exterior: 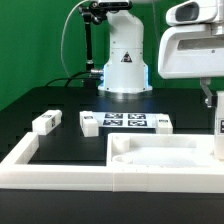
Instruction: Assemble desk
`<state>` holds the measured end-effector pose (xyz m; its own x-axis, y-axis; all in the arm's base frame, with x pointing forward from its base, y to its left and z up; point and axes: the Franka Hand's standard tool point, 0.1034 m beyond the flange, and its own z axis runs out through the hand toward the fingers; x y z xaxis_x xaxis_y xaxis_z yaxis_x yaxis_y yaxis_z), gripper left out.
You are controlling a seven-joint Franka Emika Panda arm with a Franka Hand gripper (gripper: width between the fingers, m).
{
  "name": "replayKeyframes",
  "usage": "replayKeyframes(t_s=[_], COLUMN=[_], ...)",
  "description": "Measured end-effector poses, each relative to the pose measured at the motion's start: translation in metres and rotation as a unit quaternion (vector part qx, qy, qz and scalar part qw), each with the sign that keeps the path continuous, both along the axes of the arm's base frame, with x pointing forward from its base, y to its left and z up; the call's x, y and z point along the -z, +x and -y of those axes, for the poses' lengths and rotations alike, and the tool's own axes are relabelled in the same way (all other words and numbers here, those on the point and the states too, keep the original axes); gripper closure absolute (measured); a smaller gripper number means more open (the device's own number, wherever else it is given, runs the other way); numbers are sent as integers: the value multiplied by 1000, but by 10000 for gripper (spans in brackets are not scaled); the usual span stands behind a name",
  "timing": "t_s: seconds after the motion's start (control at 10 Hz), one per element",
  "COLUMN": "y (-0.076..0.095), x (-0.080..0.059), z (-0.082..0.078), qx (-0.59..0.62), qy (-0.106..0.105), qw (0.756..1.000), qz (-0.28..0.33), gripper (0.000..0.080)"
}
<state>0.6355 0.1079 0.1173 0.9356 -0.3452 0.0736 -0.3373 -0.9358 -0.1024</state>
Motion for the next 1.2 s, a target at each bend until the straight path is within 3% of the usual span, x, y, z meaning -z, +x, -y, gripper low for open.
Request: replayKeyframes(t_s=[0.4, 0.7, 0.9, 1.0, 1.1, 1.2], y=[-2, -2, -2, -3, -4, -3], x=[1, 1, 1, 1, -1, -1], z=[-2, -2, -3, -4, -6, -6], qx=[231, 295, 271, 223, 163, 125], qy=[25, 35, 34, 22, 8, 6], qw=[972, 955, 962, 974, 986, 992], qz=[-14, -20, -19, -21, -25, -21], gripper=[512, 512, 284, 284, 177, 177])
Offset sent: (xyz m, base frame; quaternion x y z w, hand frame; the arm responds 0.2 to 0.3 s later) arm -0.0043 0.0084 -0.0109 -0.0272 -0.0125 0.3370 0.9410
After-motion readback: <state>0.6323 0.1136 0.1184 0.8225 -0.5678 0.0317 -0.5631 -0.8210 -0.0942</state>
